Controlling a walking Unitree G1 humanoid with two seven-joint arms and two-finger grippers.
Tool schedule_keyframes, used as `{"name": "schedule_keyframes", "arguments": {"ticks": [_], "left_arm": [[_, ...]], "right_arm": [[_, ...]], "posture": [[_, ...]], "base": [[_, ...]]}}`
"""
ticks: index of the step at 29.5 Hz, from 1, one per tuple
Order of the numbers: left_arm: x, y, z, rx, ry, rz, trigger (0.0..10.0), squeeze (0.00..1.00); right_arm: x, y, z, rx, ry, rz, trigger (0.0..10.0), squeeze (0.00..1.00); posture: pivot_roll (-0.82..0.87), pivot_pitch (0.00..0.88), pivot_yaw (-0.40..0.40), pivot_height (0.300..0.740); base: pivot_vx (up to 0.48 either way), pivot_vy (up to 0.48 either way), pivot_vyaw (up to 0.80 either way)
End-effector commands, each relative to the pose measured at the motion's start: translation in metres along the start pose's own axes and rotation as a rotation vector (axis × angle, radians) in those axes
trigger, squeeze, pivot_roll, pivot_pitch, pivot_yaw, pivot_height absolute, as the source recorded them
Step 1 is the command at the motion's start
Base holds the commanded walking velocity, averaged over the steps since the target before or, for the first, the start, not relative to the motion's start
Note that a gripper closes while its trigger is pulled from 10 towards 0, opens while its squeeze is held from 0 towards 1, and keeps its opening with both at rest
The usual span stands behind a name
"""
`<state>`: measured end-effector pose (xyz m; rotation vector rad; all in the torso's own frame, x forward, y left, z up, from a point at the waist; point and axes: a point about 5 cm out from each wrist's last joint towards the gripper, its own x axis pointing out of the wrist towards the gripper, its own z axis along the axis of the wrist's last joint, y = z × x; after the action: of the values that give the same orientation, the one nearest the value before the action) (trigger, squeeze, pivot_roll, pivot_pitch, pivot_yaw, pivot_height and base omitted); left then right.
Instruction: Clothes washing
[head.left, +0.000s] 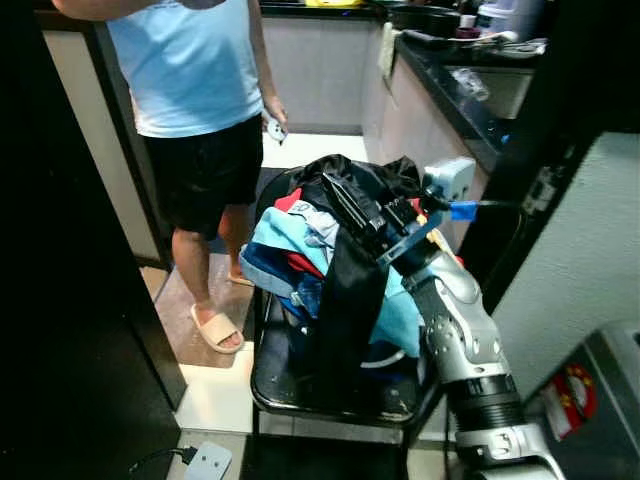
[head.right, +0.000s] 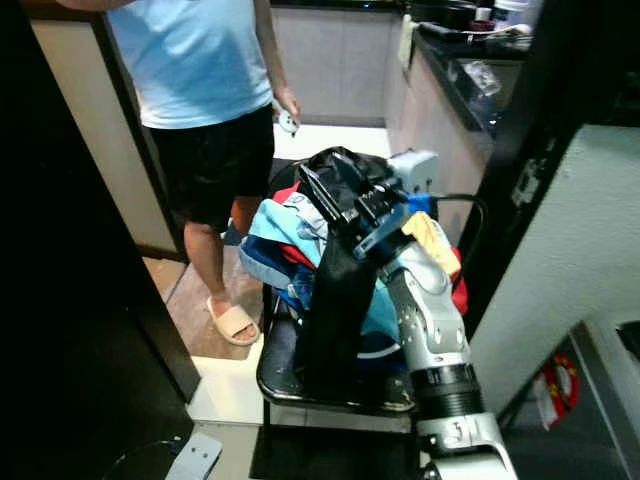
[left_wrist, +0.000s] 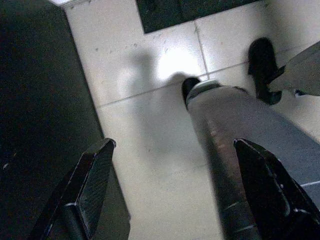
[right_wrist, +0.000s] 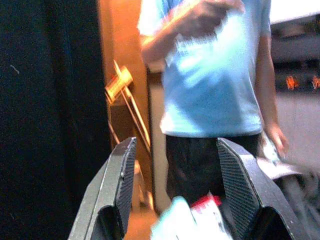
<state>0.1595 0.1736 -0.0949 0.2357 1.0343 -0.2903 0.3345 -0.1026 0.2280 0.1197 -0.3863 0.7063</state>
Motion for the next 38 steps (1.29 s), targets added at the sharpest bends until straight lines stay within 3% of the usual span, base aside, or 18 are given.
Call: {"name": "schedule_keyframes", "arguments": {"ticks": [1,4,7,10,17,24,27,34,35,36,37,38], "left_arm": [[-0.001,-0.001,-0.008,-0.002,0.033,-0.003,10.0,0.0],[-0.001,-0.002,-0.009,-0.004,0.036,-0.005,10.0,0.0],[-0.001,-0.002,-0.01,-0.005,0.038,-0.005,10.0,0.0],[-0.001,-0.003,-0.011,-0.007,0.043,-0.006,10.0,0.0],[-0.001,-0.003,-0.011,-0.012,0.043,-0.005,10.0,0.0],[-0.001,-0.003,-0.011,-0.012,0.041,-0.004,10.0,0.0],[-0.001,-0.003,-0.011,-0.01,0.041,-0.005,10.0,0.0],[-0.001,-0.004,-0.011,-0.009,0.043,-0.008,10.0,0.0],[-0.001,-0.005,-0.011,-0.008,0.042,-0.009,10.0,0.0],[-0.001,-0.005,-0.011,-0.008,0.042,-0.009,10.0,0.0],[-0.001,-0.005,-0.011,-0.008,0.042,-0.009,10.0,0.0],[-0.001,-0.005,-0.01,-0.008,0.042,-0.009,10.0,0.0]], "right_arm": [[0.002,0.0,0.002,-0.036,0.034,-0.013,10.0,0.0],[0.004,-0.002,-0.001,-0.131,0.15,-0.02,10.0,0.0],[0.002,0.001,-0.002,-0.15,0.198,0.003,10.0,0.0],[-0.006,-0.006,-0.01,-0.219,0.362,-0.029,10.0,0.0],[-0.018,-0.016,-0.026,-0.251,0.552,-0.088,10.0,0.0],[-0.029,-0.027,-0.034,-0.192,0.623,-0.17,10.0,0.0],[-0.042,-0.037,-0.036,-0.164,0.697,-0.22,10.0,0.0],[-0.047,-0.031,-0.041,-0.126,0.738,-0.213,10.0,0.0],[-0.047,-0.027,-0.042,-0.109,0.747,-0.196,6.0,0.0],[-0.047,-0.027,-0.042,-0.109,0.747,-0.196,6.0,0.0],[-0.047,-0.026,-0.042,-0.102,0.752,-0.184,7.3,0.0],[-0.047,-0.025,-0.043,-0.097,0.755,-0.177,7.3,0.0]], "posture": [[0.05,0.02,-0.018,0.74],[0.05,0.025,-0.017,0.74],[0.05,0.026,-0.016,0.74],[0.04,0.031,-0.016,0.74],[0.05,0.03,-0.016,0.74],[0.04,0.03,-0.015,0.74],[0.04,0.031,-0.014,0.74],[0.04,0.035,-0.012,0.74],[0.04,0.037,-0.014,0.74],[0.04,0.037,-0.014,0.74],[0.04,0.037,-0.014,0.74],[0.04,0.037,-0.014,0.74]], "base": [[0.0,0.0,0.0],[0.0,0.0,0.0],[0.0,0.0,0.0],[0.0,0.0,0.0],[0.0,0.0,0.0],[0.0,0.0,0.0],[0.0,0.0,0.0],[0.0,0.0,0.0],[0.0,0.0,0.0],[0.0,0.0,0.0],[0.0,0.0,0.0],[0.0,0.0,0.0]]}}
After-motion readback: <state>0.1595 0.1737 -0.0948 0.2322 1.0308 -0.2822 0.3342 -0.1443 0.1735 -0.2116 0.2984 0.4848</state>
